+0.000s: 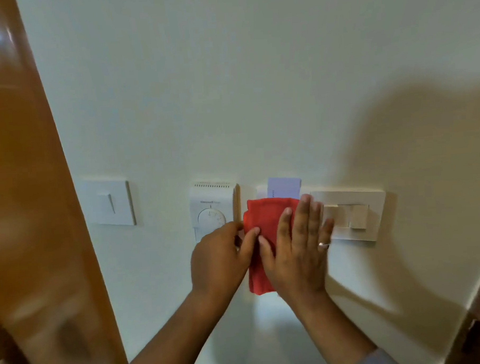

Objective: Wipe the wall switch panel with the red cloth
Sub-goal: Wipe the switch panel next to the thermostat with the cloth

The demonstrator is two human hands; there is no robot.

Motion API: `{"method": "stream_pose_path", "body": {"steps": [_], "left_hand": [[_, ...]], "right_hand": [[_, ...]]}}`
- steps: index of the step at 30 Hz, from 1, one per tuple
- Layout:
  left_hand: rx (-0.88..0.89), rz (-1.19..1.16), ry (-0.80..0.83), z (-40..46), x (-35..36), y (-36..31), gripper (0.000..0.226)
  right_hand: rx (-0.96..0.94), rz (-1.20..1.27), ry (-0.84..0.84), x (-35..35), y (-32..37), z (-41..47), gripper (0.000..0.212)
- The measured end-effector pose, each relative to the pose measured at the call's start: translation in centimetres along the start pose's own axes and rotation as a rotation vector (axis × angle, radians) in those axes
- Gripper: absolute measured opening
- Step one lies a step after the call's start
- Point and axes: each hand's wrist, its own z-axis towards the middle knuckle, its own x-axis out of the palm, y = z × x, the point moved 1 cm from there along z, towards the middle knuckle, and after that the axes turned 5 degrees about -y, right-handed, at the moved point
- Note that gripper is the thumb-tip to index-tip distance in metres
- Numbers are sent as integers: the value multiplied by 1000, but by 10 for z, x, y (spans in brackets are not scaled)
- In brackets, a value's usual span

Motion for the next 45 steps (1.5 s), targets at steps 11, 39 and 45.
{"method": "stream_pose_path", "body": {"steps": [11, 39, 45], "left_hand": [[516, 315, -468, 144, -49, -13, 81], [477, 383, -500, 181, -22, -8, 96], [461, 390, -487, 180, -20, -10, 97]], "right_hand": [[-96, -76, -16, 24, 8, 8, 83], [-644, -107, -107, 30, -42, 28, 80], [-717, -136, -95, 37, -32, 19, 81]]}}
